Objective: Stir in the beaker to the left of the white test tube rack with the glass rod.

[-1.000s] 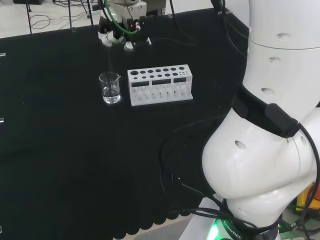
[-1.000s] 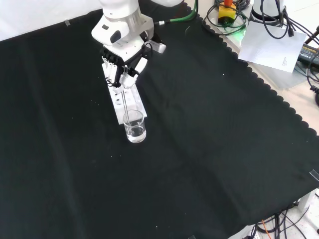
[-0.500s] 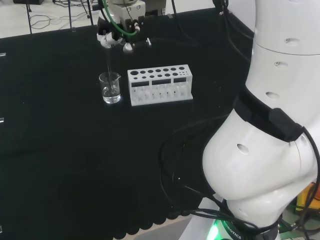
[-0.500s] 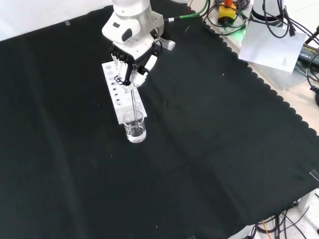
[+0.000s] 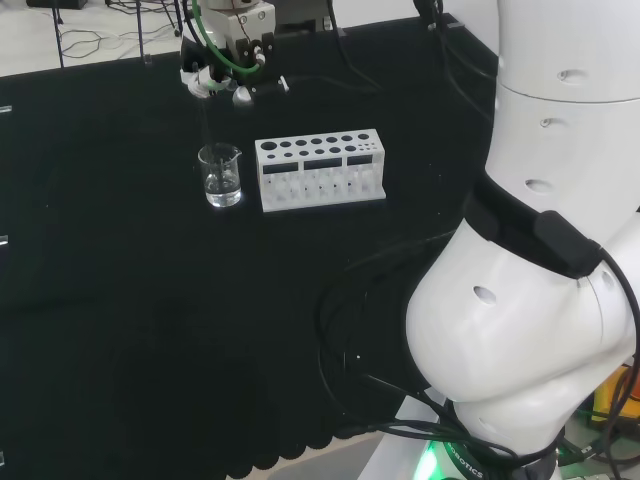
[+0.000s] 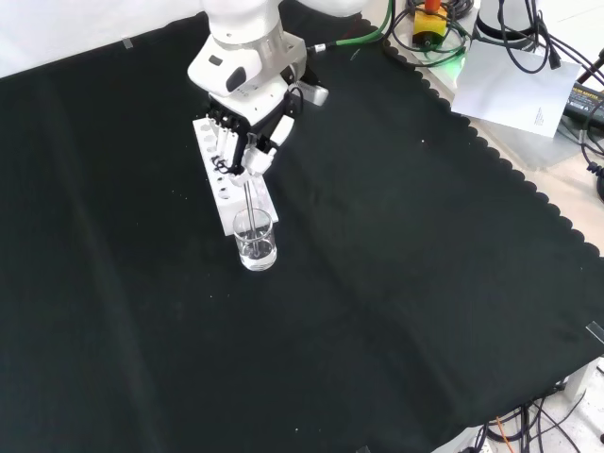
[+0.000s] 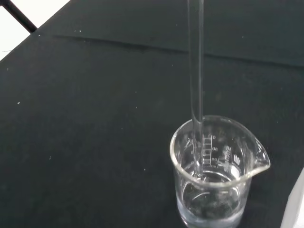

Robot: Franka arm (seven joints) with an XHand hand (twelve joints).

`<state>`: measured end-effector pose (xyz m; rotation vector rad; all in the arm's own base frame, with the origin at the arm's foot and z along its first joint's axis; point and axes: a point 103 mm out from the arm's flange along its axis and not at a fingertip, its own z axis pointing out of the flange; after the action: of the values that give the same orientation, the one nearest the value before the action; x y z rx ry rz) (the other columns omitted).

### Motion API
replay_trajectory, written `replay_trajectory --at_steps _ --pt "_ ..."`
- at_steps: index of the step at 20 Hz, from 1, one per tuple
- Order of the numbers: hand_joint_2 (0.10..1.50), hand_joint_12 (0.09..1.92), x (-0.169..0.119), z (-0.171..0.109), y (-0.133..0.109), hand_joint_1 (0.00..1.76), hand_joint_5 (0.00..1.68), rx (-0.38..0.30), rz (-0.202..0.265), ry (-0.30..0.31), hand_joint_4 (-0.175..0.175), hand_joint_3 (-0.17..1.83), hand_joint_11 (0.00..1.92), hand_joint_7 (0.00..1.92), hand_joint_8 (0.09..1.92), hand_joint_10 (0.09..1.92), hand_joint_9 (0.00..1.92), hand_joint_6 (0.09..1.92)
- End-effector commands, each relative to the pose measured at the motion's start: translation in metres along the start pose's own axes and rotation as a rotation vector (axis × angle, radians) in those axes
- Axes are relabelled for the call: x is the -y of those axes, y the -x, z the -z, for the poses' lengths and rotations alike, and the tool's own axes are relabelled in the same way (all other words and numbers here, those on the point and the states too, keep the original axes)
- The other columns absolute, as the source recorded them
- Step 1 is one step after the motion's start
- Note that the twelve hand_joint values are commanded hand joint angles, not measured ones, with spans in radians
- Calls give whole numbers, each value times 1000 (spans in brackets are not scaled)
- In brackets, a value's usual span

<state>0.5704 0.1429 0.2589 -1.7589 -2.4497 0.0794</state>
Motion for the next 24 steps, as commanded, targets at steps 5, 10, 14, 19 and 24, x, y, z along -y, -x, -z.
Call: replay_trajectory --at_steps 5,10,14,19,24 --pt "1131 780 0 -5 24 1301 1088 10 -43 -2 -175 -175 1638 1184 995 886 1628 604" --pt "1131 780 20 -2 21 1301 1089 32 -59 -7 -175 -175 1638 1185 994 885 1629 603" --pt "1131 779 26 -5 8 1301 1089 38 -50 -10 -175 -175 1637 1185 993 884 1630 602" --pt "1130 779 12 -6 -12 1301 1090 47 2 -8 -175 -175 1637 1186 993 882 1631 601" --pt "1130 778 -1 -4 -11 1301 1091 39 12 3 -175 -175 1636 1186 992 881 1631 599"
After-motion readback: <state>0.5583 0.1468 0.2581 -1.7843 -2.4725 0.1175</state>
